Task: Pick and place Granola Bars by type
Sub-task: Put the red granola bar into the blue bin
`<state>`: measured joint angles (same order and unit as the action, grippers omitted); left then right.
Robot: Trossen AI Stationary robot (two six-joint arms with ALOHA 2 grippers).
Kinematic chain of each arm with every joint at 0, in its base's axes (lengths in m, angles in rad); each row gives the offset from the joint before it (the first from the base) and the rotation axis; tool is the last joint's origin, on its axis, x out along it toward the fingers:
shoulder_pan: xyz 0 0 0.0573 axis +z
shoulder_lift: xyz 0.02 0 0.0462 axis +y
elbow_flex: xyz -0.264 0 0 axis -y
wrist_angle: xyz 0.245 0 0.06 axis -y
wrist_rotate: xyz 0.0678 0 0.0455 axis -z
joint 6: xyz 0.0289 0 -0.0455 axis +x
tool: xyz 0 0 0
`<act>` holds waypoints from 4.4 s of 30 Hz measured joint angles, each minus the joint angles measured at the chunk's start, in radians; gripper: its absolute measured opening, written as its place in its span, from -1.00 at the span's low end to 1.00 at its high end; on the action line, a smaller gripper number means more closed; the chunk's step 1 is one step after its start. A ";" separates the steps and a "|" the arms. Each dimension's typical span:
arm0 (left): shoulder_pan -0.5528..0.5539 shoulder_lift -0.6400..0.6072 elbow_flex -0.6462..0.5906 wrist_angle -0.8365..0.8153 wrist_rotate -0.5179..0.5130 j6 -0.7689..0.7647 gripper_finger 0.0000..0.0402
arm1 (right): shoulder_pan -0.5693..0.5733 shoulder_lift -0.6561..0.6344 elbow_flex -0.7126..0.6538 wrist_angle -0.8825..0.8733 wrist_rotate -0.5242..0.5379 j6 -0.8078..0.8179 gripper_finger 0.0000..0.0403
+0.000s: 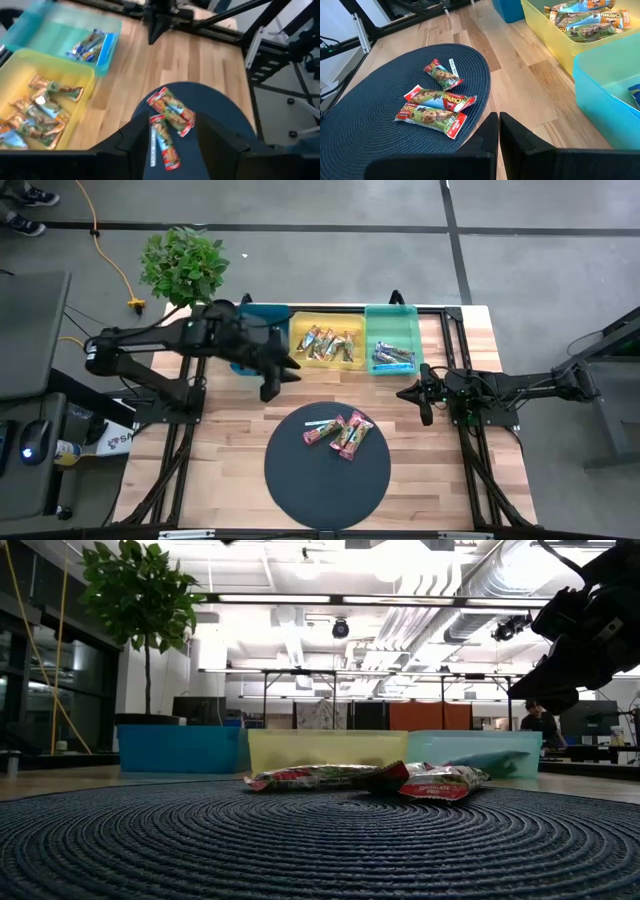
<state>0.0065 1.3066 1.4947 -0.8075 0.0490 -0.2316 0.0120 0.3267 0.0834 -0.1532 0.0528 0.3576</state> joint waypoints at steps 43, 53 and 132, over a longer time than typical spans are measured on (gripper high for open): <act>-0.151 0.519 0.071 -0.111 -0.038 -0.317 0.16 | 0.000 0.000 0.000 0.000 0.000 0.000 -1.00; -0.144 0.726 0.341 -0.296 -0.131 -0.226 0.16 | 0.000 0.000 0.000 -0.001 0.000 0.000 -1.00; -0.152 1.023 0.412 -0.219 0.003 -0.334 0.16 | 0.000 0.020 0.000 0.000 0.000 0.000 -1.00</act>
<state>-0.1455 2.3299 1.9064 -1.0264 0.0521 -0.5652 0.0116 0.3470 0.0830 -0.1528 0.0528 0.3576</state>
